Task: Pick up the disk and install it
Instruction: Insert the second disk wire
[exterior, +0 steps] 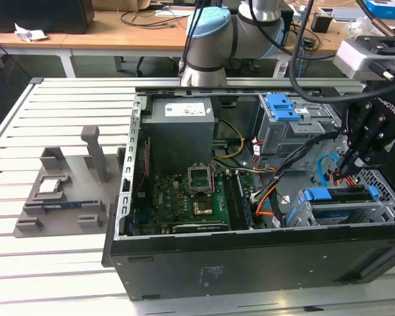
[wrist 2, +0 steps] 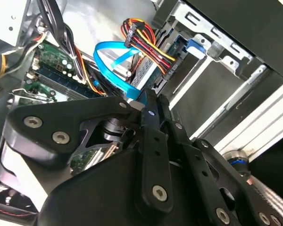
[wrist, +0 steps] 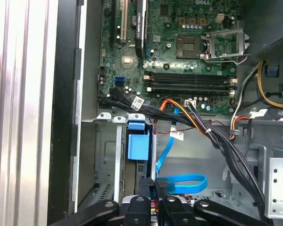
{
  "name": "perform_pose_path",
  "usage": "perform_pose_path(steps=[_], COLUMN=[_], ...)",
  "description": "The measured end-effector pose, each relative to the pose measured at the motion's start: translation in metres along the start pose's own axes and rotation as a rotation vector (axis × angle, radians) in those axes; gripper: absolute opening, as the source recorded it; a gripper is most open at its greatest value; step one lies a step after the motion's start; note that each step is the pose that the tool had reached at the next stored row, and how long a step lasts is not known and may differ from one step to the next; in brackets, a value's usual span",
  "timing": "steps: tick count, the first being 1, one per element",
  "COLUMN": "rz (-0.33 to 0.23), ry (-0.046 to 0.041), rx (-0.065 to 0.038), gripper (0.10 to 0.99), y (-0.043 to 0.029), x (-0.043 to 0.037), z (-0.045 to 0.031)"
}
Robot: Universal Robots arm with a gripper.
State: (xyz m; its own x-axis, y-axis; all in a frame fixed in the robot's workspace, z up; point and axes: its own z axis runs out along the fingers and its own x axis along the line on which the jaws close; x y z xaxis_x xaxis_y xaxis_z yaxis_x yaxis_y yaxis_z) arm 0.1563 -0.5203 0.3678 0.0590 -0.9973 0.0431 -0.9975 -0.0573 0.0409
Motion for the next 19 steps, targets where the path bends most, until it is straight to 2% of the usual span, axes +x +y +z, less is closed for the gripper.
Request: perform_pose_path(steps=[3, 6, 11, 13, 19], rz=[-0.031, -0.037, -0.037, -0.037, -0.038], ry=[0.0014, 0.0013, 0.0014, 0.0013, -0.0112], rx=[0.001, 0.0, 0.0, 0.0, 0.001], gripper=[0.161, 0.161, 0.161, 0.161, 0.161], y=[-0.0005, -0.0015, -0.0072, -0.0075, -0.0077], x=[0.0016, 0.0086, 0.0091, 0.0091, 0.009], z=[0.0064, 0.0143, 0.0177, 0.0192, 0.0216])
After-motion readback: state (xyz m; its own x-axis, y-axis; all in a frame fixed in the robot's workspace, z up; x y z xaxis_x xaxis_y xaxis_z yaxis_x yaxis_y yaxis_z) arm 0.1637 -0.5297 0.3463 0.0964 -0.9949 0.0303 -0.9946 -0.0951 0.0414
